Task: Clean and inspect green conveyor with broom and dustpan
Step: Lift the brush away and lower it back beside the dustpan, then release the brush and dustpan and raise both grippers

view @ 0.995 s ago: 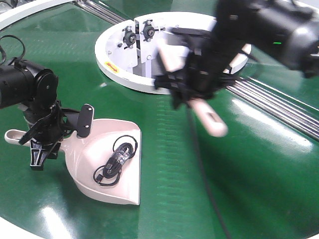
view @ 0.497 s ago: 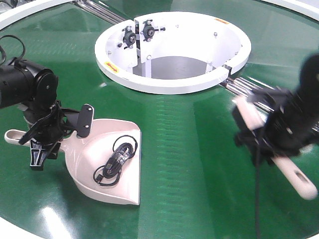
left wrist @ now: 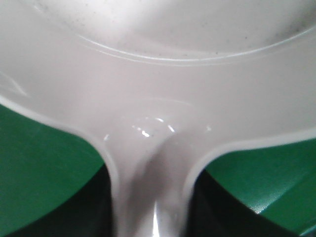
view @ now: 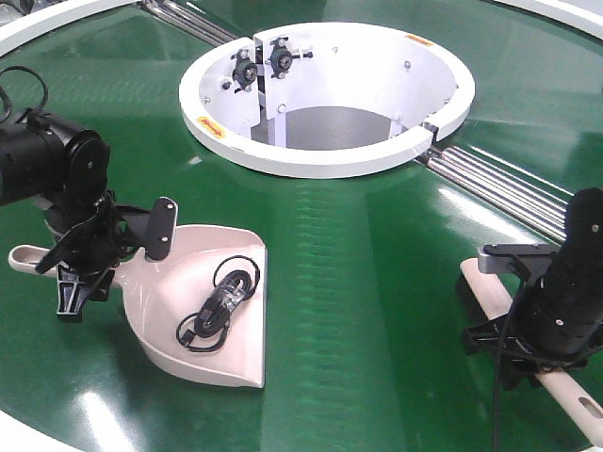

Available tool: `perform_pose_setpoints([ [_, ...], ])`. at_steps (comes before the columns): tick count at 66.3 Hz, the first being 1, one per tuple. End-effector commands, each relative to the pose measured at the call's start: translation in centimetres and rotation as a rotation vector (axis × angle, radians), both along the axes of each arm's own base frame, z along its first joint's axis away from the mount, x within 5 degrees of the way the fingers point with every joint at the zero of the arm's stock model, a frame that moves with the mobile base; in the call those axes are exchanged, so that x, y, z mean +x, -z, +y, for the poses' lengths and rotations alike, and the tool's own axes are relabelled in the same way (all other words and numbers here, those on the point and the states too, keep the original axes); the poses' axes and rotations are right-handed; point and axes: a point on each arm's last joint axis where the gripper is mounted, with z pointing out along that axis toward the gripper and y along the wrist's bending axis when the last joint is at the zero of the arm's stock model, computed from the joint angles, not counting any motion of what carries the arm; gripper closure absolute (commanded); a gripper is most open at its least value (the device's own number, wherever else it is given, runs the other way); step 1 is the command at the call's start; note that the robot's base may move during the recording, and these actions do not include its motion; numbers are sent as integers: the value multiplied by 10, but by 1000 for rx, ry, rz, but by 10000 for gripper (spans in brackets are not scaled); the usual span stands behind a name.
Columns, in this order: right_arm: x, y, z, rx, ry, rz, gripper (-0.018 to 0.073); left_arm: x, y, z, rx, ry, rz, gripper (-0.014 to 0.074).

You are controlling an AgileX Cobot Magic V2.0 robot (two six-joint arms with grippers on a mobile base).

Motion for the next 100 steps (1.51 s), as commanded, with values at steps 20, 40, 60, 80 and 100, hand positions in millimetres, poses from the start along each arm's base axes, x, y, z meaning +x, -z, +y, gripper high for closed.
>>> perform_pose_setpoints([
  [20, 4, -3, 0, 14, -62, -7, 552, 0, -24, -2, -26, -12, -80, 603],
  [40, 3, -3, 1, 29, -53, 7, 517, 0, -24, -2, -26, -12, -79, 603],
  [60, 3, -3, 1, 29, -53, 5, 409, -1, -23, -7, -95, -38, -67, 603],
  [80, 4, -3, 1, 28, -53, -8, 250, 2, -23, -8, -102, -32, -99, 548],
  [100, 7, -2, 1, 28, -52, -43, 118, -1, -23, -7, -92, -37, -69, 319],
])
